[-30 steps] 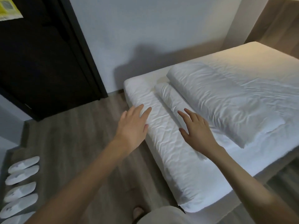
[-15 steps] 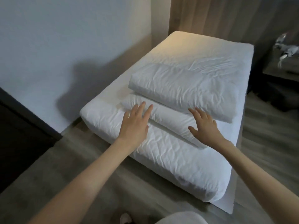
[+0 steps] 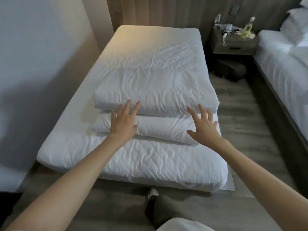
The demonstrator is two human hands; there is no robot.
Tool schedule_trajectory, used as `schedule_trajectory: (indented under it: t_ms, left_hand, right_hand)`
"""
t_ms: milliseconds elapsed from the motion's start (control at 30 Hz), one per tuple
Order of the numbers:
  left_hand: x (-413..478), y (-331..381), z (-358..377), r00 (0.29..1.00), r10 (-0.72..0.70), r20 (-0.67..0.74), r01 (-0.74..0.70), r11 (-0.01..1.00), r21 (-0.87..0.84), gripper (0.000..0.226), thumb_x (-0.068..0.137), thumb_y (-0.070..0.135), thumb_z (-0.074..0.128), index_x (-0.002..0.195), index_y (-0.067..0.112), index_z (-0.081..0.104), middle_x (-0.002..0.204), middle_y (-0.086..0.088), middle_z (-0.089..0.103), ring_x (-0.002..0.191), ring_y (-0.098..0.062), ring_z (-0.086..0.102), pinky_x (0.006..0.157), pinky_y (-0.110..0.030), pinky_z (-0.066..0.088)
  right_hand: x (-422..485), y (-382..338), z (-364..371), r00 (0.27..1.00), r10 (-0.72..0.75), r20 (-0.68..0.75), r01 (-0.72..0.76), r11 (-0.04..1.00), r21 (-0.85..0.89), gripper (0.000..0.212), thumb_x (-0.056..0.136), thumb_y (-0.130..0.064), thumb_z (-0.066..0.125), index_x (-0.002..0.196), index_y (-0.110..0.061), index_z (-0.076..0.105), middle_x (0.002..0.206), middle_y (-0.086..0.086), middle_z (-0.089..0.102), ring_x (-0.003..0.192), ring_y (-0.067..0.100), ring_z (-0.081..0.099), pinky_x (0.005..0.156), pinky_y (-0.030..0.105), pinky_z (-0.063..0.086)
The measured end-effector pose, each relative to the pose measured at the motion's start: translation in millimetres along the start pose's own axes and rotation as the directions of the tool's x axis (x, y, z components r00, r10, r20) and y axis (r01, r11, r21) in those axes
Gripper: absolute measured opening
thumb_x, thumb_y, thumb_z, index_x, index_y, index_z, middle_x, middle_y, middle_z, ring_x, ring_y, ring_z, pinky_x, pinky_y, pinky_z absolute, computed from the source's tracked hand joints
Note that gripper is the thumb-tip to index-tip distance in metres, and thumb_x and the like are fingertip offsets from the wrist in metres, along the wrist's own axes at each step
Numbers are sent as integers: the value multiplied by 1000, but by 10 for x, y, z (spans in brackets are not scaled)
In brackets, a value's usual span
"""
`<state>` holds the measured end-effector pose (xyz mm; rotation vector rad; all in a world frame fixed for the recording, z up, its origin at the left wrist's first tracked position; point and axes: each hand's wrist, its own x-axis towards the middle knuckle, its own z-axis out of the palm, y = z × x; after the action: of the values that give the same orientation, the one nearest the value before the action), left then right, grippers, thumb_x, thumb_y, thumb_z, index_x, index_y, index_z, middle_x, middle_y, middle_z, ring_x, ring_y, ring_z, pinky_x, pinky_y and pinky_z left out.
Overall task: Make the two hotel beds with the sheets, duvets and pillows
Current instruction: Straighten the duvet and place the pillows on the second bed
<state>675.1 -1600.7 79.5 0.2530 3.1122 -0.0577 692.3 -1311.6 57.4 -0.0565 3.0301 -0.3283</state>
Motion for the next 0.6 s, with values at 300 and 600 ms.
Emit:
schedule_trajectory:
  t_ms: [300, 600]
  left_hand:
    - [1418, -552, 765, 981, -76, 179, 64, 995, 71, 115, 81, 41, 72, 144, 47, -24, 157, 1, -26, 145, -43, -7, 109, -70, 14]
    - [2291, -888, 1420, 963, -68, 262, 16, 980, 197, 121, 63, 44, 83, 152, 44, 1, 161, -4, 1, 137, -52, 16, 101, -76, 13]
  right_hand:
    - [1529, 197, 593, 993, 8, 121, 15, 983, -184, 118, 69, -53, 80, 151, -45, -4, 162, 8, -8, 140, 57, 0, 107, 76, 12]
    - [2295, 387, 1042, 996, -27, 89, 56, 937, -344, 121, 56, -34, 87, 154, -31, 16, 143, 21, 35, 120, 53, 39, 97, 68, 33]
